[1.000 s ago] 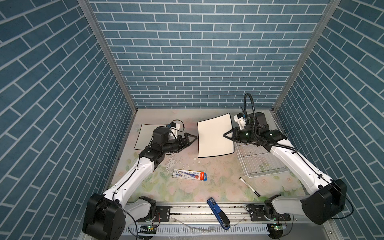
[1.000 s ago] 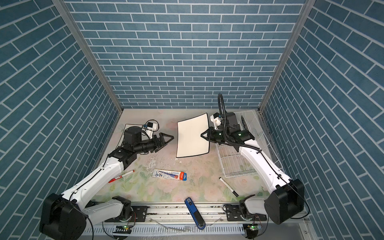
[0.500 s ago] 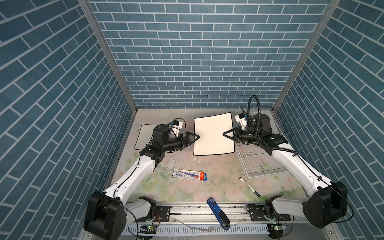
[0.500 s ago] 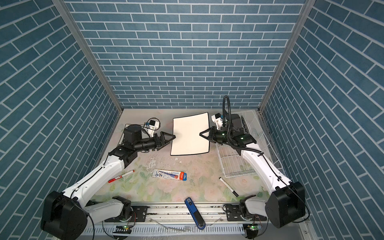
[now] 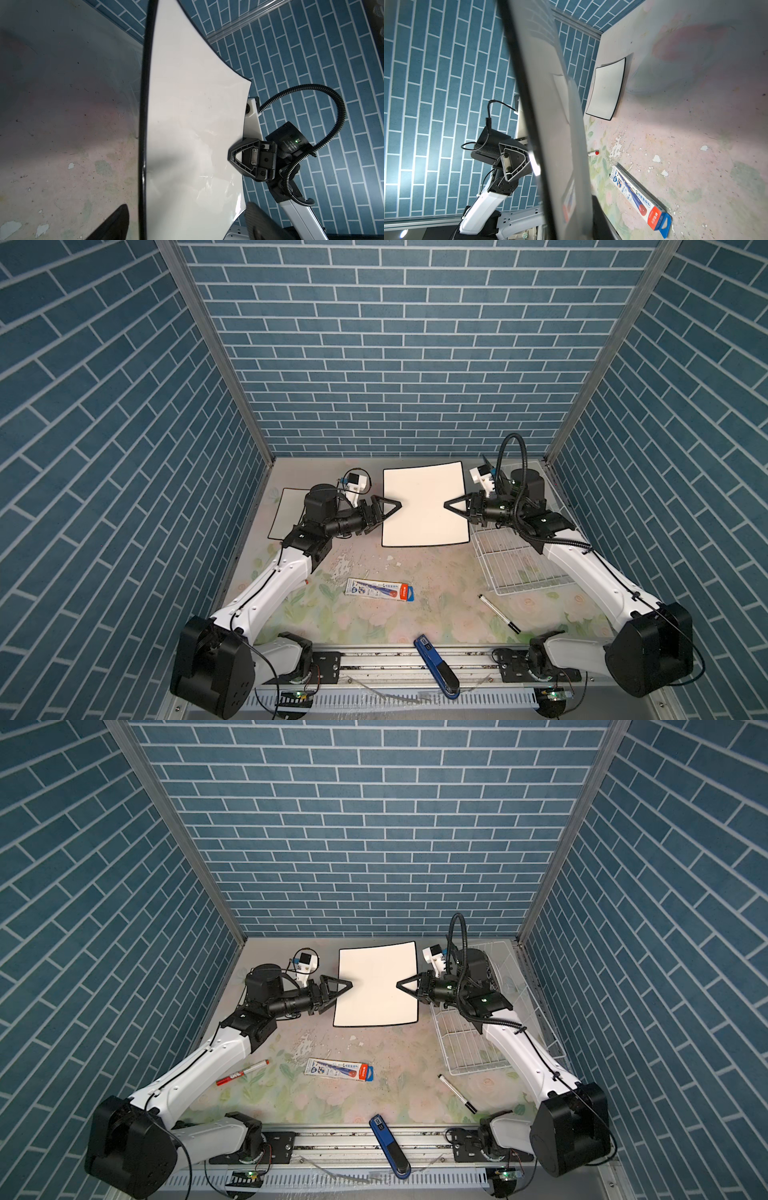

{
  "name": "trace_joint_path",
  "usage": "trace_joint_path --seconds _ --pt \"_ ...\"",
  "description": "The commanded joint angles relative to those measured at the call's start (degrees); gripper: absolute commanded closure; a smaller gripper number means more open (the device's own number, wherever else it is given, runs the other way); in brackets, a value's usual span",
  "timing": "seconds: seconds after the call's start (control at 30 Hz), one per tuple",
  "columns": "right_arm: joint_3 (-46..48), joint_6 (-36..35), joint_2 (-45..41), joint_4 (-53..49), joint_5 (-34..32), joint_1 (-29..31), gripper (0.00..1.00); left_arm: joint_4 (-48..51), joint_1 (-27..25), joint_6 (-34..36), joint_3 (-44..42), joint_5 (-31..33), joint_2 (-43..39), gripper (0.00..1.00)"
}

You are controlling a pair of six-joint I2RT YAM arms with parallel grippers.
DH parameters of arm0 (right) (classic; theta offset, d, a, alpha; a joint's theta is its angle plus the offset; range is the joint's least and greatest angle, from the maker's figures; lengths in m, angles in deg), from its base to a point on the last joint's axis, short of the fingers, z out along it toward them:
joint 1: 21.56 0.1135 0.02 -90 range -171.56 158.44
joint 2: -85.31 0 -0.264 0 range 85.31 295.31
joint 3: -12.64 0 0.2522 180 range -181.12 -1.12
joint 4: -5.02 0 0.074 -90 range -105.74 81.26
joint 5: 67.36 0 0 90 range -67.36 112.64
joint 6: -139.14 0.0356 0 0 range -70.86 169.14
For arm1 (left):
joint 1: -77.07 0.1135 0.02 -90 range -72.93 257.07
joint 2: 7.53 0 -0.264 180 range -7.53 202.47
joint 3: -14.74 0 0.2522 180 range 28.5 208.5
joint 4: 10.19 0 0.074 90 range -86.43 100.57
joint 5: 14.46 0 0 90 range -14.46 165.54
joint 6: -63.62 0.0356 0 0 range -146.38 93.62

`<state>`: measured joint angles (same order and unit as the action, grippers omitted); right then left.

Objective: Unload the plates from the dish rack
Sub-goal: 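Close the left gripper on the plate edge opposite the right gripper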

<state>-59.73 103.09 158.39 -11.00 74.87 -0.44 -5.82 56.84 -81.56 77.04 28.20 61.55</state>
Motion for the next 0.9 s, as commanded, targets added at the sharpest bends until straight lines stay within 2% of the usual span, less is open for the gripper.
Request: trace_joint_path --seconds 0.0,0.1,0.27,0.43,0.67,0.87 --pt "1.0 6.8 -3.1 15.1 6.3 -0.5 1.0 -3.2 -0.2 -1.5 1.2 -1.7 -0.2 0.11" --pt "1.2 9.6 -2.4 18.9 7.4 -0.5 1.0 -3.0 -0.2 -1.6 1.5 -2.3 -0.3 0.11" --pt "0.8 9.5 -2.4 18.3 8.2 -0.5 1.0 -4.2 -0.2 -2.9 1.7 -3.5 -0.3 0.21" --pt "1.2 9.3 -2.9 17.9 8.0 -0.6 1.0 -5.2 -0.2 -4.0 2.1 -3.9 -0.2 0.21" --pt "0.7 8.6 -2.9 16.7 8.4 -0.5 1.0 -8.3 -0.2 -6.4 2.4 -5.0 -0.3 0.28" --pt "0.9 8.7 -3.3 16.4 8.2 -0.5 1.0 -8.8 -0.2 -6.8 2.9 -5.5 0.2 0.38"
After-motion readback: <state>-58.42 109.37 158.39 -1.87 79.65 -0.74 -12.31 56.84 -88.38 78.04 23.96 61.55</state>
